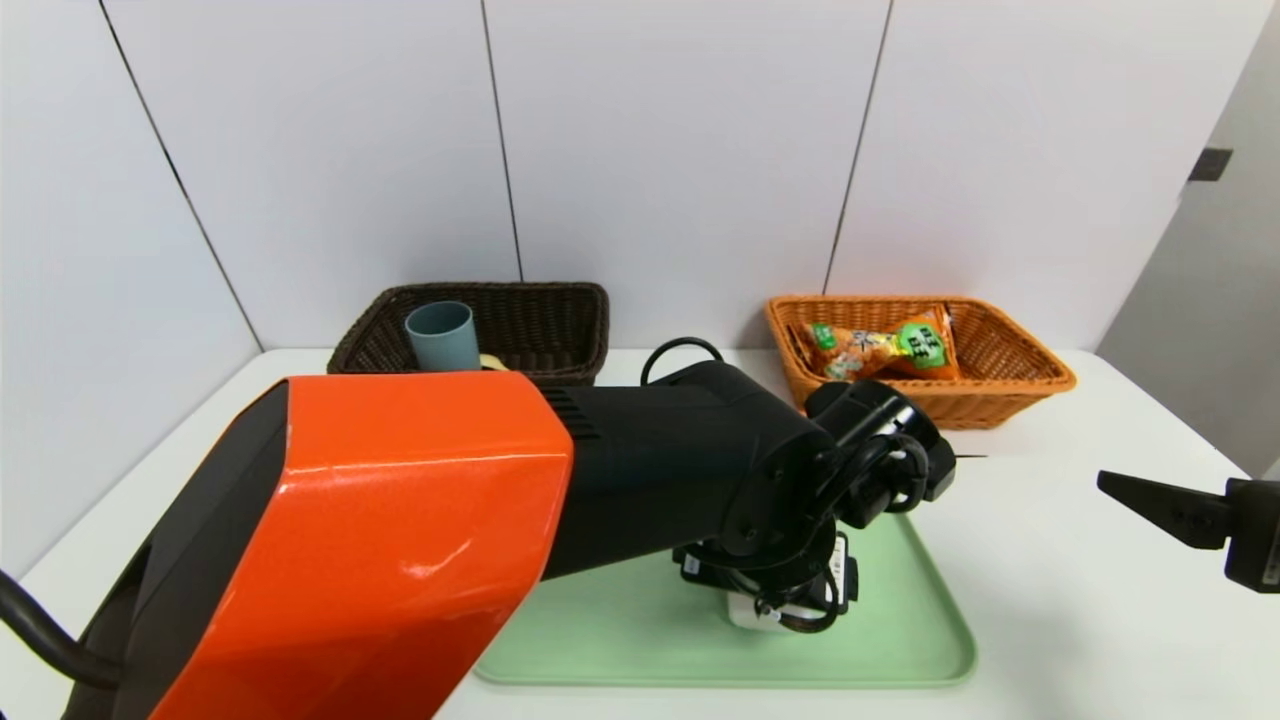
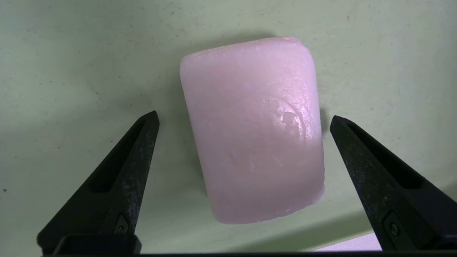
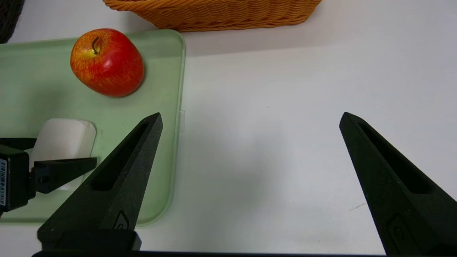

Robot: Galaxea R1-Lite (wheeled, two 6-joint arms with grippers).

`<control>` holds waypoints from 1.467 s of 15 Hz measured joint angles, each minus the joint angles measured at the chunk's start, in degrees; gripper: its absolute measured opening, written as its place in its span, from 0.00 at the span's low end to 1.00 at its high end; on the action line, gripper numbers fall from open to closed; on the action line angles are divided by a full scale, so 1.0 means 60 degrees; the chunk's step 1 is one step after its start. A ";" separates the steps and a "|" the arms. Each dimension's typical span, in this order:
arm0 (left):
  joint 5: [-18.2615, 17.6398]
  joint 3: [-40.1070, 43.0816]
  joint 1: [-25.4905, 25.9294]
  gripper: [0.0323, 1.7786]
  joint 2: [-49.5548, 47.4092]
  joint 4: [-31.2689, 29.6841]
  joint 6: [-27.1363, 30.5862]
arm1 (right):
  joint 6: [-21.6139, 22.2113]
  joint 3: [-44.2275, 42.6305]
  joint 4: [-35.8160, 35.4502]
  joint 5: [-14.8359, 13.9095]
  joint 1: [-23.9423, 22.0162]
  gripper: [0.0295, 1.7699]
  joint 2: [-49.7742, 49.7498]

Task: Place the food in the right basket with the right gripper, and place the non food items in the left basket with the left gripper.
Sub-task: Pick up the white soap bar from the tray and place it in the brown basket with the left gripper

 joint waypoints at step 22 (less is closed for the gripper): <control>0.0120 0.0006 -0.0130 0.54 -0.0181 0.0004 0.0295 | -0.0104 0.0010 0.0045 0.0004 0.0016 0.97 -0.0524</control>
